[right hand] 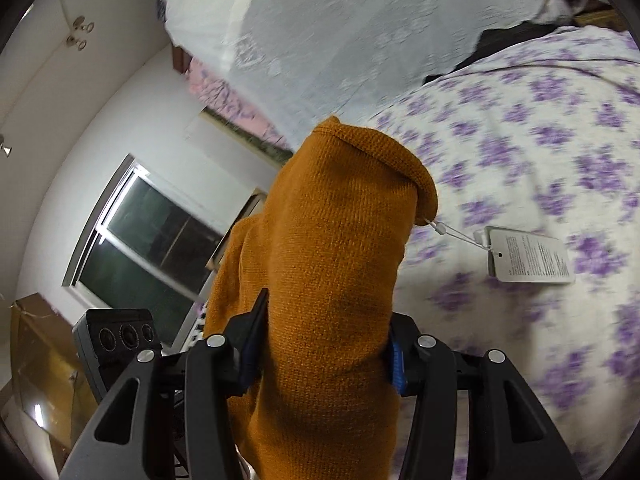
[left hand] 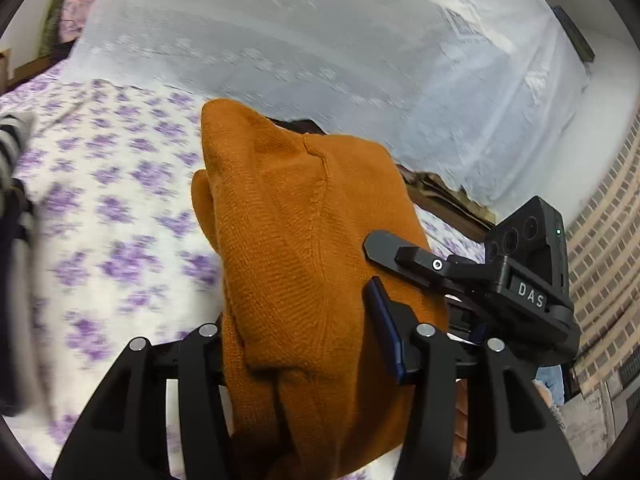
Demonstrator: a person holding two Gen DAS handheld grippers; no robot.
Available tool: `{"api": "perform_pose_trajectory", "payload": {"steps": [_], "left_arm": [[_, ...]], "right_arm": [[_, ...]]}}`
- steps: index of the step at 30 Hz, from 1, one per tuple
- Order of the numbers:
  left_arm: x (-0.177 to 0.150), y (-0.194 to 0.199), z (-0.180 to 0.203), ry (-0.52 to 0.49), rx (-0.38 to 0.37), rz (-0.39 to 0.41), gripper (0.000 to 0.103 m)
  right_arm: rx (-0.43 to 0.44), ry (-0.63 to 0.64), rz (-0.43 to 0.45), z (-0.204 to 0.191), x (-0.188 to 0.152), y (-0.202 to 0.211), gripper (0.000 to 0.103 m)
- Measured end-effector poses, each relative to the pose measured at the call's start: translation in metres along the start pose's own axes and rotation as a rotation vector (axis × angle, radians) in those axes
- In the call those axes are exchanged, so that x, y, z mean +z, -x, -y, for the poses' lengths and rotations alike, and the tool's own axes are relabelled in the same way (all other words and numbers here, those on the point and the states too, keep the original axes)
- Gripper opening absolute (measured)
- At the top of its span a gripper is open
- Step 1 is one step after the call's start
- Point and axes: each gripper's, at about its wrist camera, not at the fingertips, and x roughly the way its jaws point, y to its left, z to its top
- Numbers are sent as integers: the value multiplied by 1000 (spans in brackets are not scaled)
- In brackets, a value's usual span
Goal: Fold small clothes
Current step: 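Lift the bundle end with the right tool and fold it over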
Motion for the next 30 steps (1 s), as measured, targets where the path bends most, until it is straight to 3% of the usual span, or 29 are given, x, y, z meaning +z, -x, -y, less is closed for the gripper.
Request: {"api": "perform_pose_trajectory", "payload": {"steps": [8,16,22,30], "left_arm": [[25,81,-45,34,90,101,50],[24,131,-81,79,139,146,51],[31,108,-87,105,114,115,51],[44,22,-89,138,157,55,51]], "right_arm": [[59,98,-82,-90,3,-58,52],[105,154,-156,-143,-14,-98,52],[32,171,-136,-139,-11,-101,52],[-63,102,-121,-74,24,-118,52]]}}
